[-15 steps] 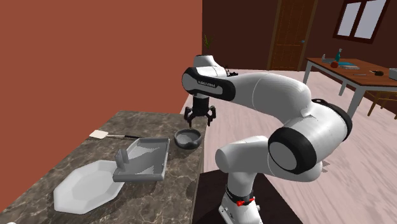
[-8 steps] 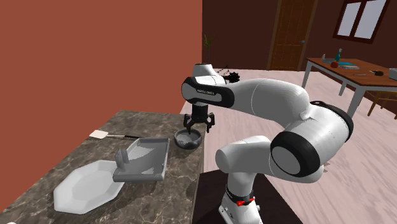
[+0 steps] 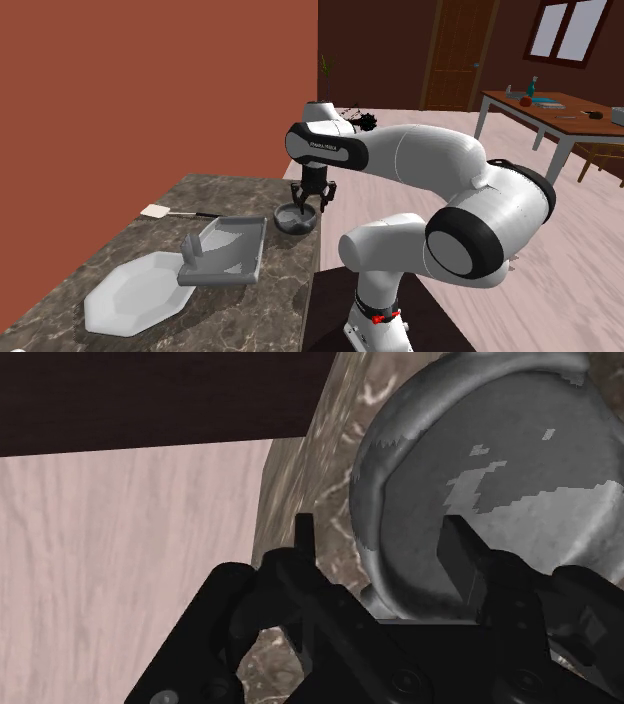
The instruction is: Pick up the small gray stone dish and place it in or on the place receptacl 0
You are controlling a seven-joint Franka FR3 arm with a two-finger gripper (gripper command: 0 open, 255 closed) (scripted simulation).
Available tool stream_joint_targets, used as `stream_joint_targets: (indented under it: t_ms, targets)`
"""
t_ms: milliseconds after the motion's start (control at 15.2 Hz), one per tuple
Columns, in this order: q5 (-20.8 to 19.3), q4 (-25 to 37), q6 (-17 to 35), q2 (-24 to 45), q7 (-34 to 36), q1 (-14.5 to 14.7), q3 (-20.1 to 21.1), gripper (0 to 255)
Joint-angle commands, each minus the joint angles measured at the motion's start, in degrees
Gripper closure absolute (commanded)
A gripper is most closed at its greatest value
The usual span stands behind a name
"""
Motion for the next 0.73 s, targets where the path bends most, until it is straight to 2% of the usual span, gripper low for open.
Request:
stream_joint_targets:
  t_ms: [0, 528, 660]
  targets:
    - [0.0, 0.0, 0.0, 0.0, 0.0, 0.0, 0.0, 255]
    - [0.0, 0.0, 0.0, 0.0, 0.0, 0.0, 0.0, 255]
    - [-0.4, 1.5, -1.5, 0.1, 0.1, -0.2, -0.3, 255]
